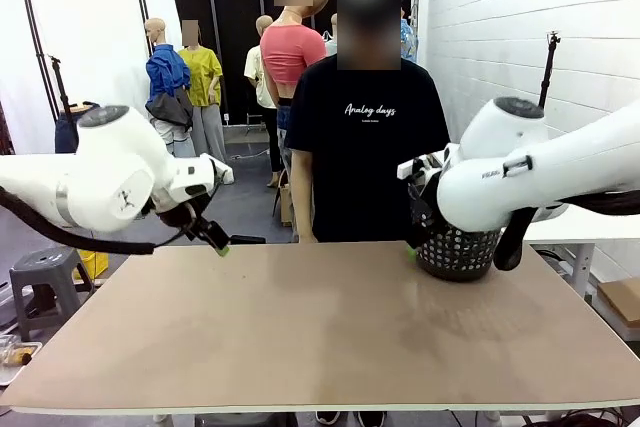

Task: Fold the training pants.
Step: Grab both ends of the Training pants handed by a person.

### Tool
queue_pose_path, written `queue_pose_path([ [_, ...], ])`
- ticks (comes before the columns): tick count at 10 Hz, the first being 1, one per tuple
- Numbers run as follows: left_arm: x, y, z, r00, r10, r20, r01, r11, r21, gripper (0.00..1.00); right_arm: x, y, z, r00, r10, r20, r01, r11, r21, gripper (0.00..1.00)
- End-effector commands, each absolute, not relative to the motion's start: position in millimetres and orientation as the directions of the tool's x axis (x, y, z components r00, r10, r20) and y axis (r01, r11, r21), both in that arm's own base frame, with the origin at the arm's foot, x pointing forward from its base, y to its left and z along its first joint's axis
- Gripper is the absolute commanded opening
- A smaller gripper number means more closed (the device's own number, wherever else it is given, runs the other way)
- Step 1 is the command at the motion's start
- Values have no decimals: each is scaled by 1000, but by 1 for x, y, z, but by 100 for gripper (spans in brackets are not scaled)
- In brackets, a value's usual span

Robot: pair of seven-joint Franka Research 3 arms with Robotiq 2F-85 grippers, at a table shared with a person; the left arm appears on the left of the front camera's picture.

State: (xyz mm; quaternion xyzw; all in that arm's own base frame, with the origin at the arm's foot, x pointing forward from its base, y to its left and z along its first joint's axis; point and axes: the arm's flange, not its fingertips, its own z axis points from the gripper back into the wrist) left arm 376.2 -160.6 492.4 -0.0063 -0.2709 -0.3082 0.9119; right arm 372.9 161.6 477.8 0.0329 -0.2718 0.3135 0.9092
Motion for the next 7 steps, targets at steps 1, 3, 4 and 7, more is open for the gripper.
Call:
queue_pose_path([
  [1, 363, -163, 515, 676, -536, 506, 550, 824, 138, 100, 364, 153, 498, 625, 570, 534, -609, 784, -123, 100],
  [3, 355, -165, 533, 670, -538, 512, 554, 821, 138, 100, 355, 151, 520, 601, 569, 561, -599, 785, -155, 100],
  [4, 352, -168, 539, 662, -540, 520, 559, 818, 137, 100, 351, 149, 530, 585, 565, 582, -594, 787, -168, 100],
  [7, 345, -174, 554, 645, -541, 540, 557, 816, 154, 100, 339, 149, 550, 563, 555, 612, -575, 795, -192, 100],
])
